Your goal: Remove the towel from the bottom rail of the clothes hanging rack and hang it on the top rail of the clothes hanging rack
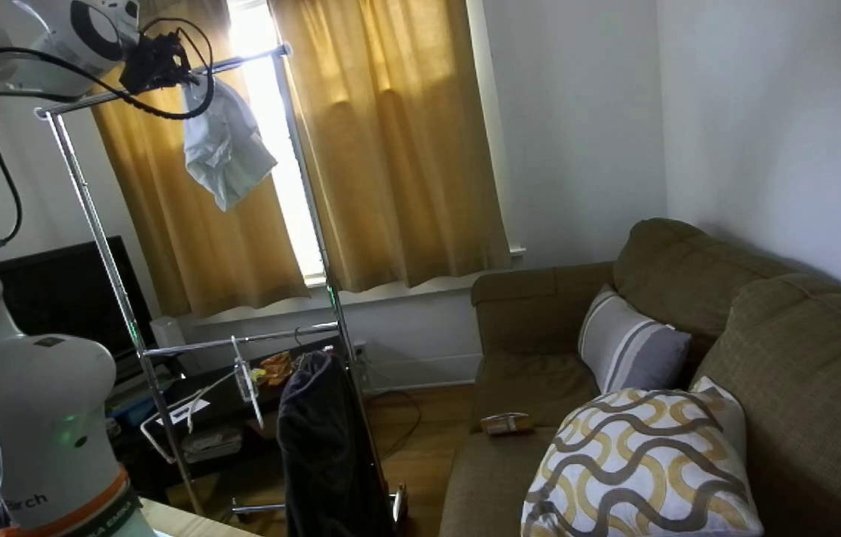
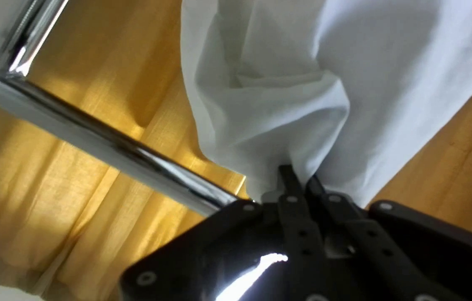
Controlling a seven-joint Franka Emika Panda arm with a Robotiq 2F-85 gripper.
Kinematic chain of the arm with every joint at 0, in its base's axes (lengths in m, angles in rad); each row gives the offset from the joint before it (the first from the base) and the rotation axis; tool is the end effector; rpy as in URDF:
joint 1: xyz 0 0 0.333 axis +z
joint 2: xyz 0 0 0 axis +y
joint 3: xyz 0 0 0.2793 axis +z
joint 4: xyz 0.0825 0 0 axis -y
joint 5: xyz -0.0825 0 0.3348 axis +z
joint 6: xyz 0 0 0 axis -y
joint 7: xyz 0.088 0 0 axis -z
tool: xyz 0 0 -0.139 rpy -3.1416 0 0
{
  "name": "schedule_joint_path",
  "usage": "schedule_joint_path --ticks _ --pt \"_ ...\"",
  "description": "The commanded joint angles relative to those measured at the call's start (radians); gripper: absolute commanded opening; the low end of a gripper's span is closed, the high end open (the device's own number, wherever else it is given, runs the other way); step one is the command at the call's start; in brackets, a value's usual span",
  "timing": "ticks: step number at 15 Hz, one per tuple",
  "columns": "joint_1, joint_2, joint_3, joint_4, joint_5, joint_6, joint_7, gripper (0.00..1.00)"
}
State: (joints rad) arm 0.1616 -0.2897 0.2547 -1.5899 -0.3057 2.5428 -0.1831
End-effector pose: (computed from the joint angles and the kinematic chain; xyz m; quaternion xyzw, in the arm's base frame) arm 0.4130 0.2145 0.8267 0.7447 0.3028 0.5850 0.1073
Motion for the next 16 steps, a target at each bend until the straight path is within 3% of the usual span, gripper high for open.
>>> schedule_joint_path --ticks 1,5,8,16 --pt "-0.017 0.014 0.023 0.093 -0.049 -0.061 0.009 0.01" --pt "-0.019 0.03 0.03 0.151 -0.076 -0.099 0.005 0.01" --pt "-0.015 0.073 0.045 0.213 -0.096 -0.061 0.009 0.01" --pt "0.012 0.262 0.093 0.502 -0.244 -0.066 -0.013 0.01"
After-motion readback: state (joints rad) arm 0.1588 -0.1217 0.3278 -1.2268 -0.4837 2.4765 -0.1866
